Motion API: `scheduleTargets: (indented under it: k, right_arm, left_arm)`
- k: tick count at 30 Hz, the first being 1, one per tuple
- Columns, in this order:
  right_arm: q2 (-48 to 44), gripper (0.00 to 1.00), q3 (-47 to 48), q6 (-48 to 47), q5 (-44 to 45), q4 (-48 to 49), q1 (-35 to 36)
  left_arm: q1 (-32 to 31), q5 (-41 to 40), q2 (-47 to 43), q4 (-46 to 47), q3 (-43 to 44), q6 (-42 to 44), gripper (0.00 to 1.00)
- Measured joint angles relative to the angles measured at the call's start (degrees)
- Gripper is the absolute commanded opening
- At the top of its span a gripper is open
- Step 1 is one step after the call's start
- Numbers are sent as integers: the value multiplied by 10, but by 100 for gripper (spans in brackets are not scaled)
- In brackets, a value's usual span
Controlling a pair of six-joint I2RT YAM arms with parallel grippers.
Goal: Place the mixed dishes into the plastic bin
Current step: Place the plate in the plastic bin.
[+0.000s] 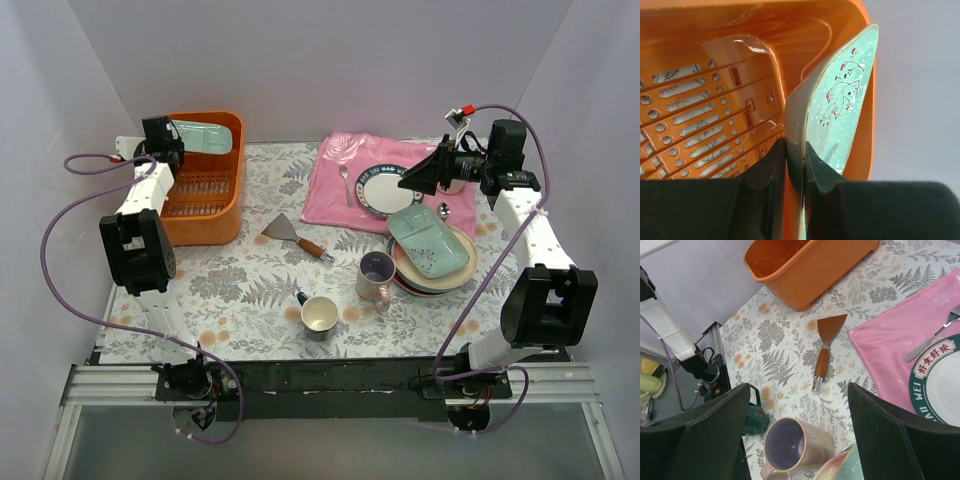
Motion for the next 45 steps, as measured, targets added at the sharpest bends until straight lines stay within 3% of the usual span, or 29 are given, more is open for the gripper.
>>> scheduleTargets:
  k: [17,37,42,45]
  right_arm:
    - [0,86,0,-4,5,0,-23]
    - [0,86,0,-4,8,0,-31]
    - [-1,86,0,-4,9,0,-33]
    - [-2,86,0,-4,9,0,-35]
  left_arm:
    - [0,12,80,-20,51,-1,0]
    - [0,22,103,-19,51,-5,26]
    - [0,26,110,-15,47,-6,29]
    - [0,28,110,-8,45,-7,37]
